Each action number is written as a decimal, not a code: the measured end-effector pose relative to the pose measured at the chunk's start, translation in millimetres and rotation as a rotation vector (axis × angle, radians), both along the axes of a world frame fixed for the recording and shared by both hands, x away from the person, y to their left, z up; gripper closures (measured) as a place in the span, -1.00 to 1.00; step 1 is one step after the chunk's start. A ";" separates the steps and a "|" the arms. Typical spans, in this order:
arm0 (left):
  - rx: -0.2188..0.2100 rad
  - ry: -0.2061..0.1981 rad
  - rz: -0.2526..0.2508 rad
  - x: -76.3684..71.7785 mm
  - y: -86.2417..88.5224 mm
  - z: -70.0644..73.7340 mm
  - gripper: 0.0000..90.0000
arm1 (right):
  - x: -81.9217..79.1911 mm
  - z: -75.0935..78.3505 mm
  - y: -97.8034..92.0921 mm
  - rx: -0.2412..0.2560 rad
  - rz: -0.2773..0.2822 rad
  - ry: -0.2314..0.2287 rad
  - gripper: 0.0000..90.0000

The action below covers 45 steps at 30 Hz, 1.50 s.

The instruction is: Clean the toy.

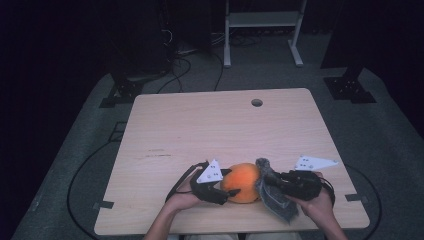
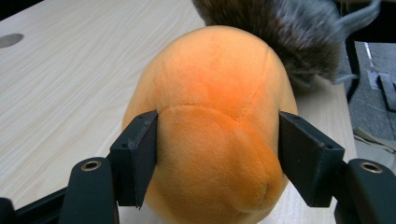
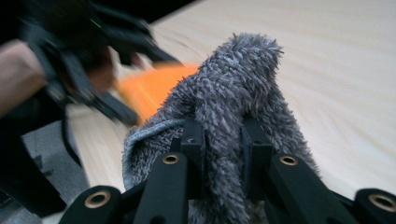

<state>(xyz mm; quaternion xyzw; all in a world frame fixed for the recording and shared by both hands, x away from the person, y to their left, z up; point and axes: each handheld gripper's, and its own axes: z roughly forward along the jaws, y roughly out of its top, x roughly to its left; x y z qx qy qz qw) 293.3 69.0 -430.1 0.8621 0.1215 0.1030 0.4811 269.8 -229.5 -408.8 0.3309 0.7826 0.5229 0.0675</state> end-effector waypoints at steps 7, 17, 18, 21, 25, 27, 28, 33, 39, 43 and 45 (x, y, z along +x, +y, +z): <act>-0.045 0.066 0.021 5.6 4.9 9.0 -0.70 | -5.6 -11.7 15.5 -0.069 0.032 -0.008 0.65; 0.022 0.161 0.018 5.7 -8.2 -1.1 -0.52 | -11.6 -14.6 16.2 -0.087 0.039 -0.006 0.65; 0.010 0.152 0.013 5.6 -7.9 -1.0 -0.45 | -12.0 -13.9 15.3 -0.085 0.036 -0.002 0.65; -0.042 0.105 0.004 4.1 -6.0 -1.2 -0.32 | -15.6 -9.7 13.8 -0.086 0.016 -0.005 0.64; -0.064 -0.009 0.005 2.4 -7.6 3.6 -0.23 | -18.1 -6.2 13.2 -0.090 -0.010 -0.031 0.65; -0.003 -0.134 0.012 2.4 -12.1 6.0 -0.30 | -16.3 -2.7 14.1 -0.090 -0.044 -0.058 0.65; -0.003 -0.134 0.012 2.4 -12.1 6.0 -0.42 | -16.3 -2.7 14.1 -0.090 -0.044 -0.058 0.65; 0.015 0.047 0.057 13.5 -1.9 -1.7 -0.74 | -6.5 -16.6 27.7 -0.076 0.001 -0.013 0.65; 0.086 0.039 0.050 9.9 2.8 -11.2 -0.70 | -9.1 -24.3 13.3 -0.160 0.013 0.018 0.64; 0.112 0.026 0.046 8.4 3.6 -13.3 -0.70 | -4.4 -28.8 0.7 -0.163 -0.028 0.066 0.65; 0.126 0.012 0.034 7.9 3.4 -13.3 -0.69 | -6.3 -19.7 6.3 -0.148 -0.021 0.023 0.64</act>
